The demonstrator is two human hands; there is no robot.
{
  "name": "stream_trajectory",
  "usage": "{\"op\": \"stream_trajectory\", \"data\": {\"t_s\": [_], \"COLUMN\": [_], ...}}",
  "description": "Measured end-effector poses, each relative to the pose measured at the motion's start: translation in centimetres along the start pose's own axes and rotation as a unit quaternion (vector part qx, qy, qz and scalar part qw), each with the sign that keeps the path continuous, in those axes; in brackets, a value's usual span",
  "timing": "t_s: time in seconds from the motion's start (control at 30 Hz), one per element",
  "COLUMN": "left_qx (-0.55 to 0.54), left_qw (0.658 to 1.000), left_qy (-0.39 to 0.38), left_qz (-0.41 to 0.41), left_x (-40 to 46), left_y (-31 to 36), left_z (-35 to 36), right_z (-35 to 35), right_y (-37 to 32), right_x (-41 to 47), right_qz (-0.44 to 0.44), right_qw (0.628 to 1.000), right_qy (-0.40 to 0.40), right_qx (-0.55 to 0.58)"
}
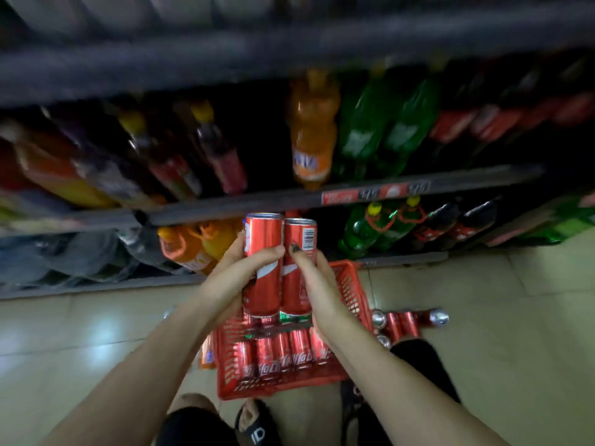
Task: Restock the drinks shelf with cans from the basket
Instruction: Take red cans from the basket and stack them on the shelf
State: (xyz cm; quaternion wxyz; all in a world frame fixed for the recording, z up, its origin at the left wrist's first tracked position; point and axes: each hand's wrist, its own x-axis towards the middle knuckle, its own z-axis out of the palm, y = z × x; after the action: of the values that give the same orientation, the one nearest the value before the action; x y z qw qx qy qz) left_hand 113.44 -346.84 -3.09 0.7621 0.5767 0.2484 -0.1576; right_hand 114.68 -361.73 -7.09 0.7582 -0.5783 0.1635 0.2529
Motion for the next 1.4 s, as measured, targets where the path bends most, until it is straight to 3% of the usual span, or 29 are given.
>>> {"op": "stream_trajectory", "data": {"t_s": [0.2, 0.4, 0.7, 0.9, 1.13, 1.4], "left_qx": [0.034, 0.106, 0.144, 0.151, 0.179, 0.215], "left_qw": [0.994, 0.962, 0.868, 0.805, 0.753, 0.749], "left_qy": [-0.023, -0.059, -0.081, -0.050, 0.029, 0.117], "left_qz": [0.104, 0.244, 0.468, 0.572, 0.633, 0.616], "left_x": [-12.8, -24.2, -35.0, -37.6, -36.5, -32.9], "left_y": [22.4, 43.4, 62.0, 69.4, 76.6, 80.8], "left_z": [8.0, 16.5, 27.0, 32.6, 37.0, 38.2], "right_z": [5.1, 8.1, 8.6, 7.6, 8.5, 8.7], "right_y": [-23.0, -46.0, -70.8, -81.5, -89.7, -91.7], "right_x": [-11.6, -22.8, -33.4, -36.5, -37.4, -34.1], "right_qz": [-0.078, -0.207, -0.452, -0.562, -0.629, -0.631], "right_qw": [0.996, 0.975, 0.887, 0.826, 0.766, 0.692], "right_qy": [-0.031, -0.084, -0.093, -0.041, 0.101, 0.235], "right_qx": [0.008, 0.015, 0.011, -0.021, -0.082, -0.261]}}
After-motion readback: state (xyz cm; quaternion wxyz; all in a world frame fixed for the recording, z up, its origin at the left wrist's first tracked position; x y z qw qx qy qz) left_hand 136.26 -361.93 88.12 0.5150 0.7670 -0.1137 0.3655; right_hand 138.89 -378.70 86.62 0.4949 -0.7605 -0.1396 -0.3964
